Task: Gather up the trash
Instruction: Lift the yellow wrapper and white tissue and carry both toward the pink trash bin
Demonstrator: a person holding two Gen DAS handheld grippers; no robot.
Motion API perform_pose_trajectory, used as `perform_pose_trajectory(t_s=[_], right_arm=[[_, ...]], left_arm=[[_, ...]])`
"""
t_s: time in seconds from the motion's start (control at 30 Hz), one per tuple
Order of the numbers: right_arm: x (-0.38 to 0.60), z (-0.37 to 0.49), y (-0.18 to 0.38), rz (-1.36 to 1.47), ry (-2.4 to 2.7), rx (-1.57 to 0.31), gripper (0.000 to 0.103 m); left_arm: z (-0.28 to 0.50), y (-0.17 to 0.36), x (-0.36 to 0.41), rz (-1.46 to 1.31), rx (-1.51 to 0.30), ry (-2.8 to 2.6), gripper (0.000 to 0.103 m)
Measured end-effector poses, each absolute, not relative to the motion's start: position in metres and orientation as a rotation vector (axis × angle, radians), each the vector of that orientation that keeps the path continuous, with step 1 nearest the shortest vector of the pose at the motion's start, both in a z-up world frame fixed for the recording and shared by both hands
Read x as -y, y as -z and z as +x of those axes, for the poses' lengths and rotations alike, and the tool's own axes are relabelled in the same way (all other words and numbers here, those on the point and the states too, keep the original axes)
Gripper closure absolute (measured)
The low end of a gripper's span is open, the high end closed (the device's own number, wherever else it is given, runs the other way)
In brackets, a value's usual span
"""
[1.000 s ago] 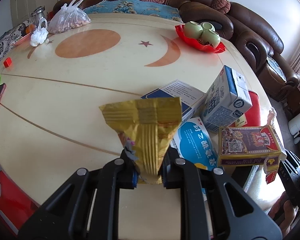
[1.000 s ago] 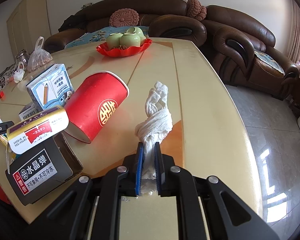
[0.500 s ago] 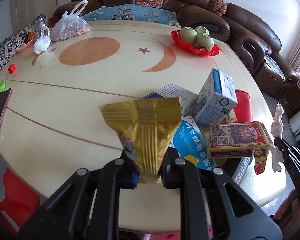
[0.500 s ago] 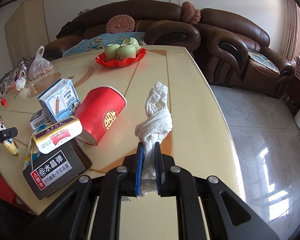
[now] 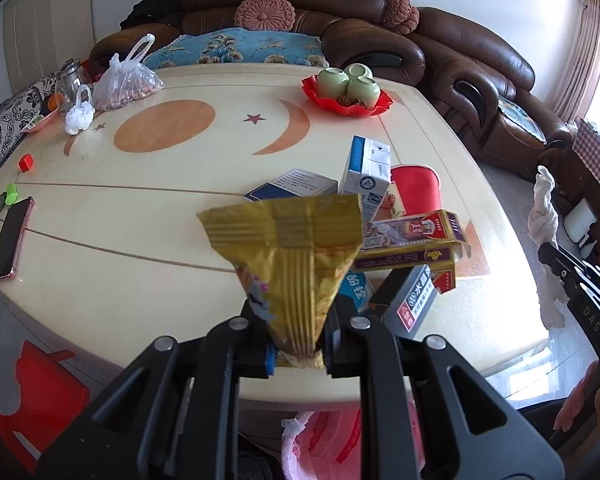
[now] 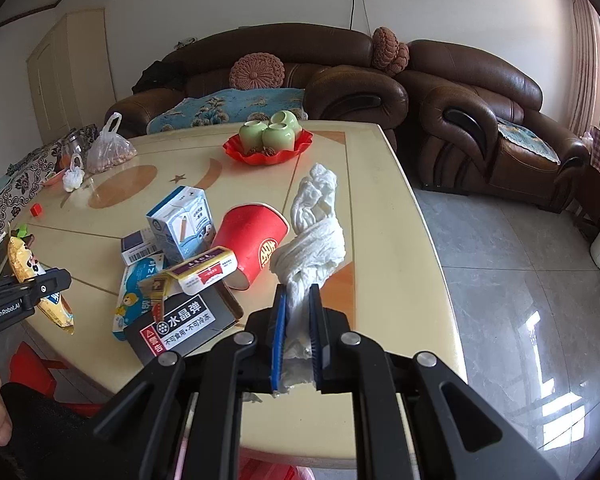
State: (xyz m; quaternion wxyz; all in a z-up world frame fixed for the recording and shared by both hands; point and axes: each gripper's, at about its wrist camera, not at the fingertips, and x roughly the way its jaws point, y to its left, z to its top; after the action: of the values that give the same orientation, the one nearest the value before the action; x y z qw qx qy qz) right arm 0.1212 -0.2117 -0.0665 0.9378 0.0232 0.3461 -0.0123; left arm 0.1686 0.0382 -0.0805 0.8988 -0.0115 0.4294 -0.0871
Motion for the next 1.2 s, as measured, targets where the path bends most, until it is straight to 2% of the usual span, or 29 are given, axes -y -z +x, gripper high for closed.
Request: perform_pose_trajectory(t_s=[0.37, 0.6, 1.2], right_arm=[[0.185, 0.063, 0.043, 0.032, -0.032, -0.682, 0.092], [0.172, 0.027, 0.04, 0.023, -0.057, -0.685, 0.092], [0.169, -0.021, 0.086, 0.037, -0.075, -0.817, 0.091]], left_arm=[[0.116, 0.056, -0.036, 0.003, -0.841, 0.226, 0.086], [0.083, 0.061, -0.035, 0.004, -0.86, 0.273, 0.086], [0.041, 0.098, -0.023, 0.032, -0.955, 0.37, 0.086]])
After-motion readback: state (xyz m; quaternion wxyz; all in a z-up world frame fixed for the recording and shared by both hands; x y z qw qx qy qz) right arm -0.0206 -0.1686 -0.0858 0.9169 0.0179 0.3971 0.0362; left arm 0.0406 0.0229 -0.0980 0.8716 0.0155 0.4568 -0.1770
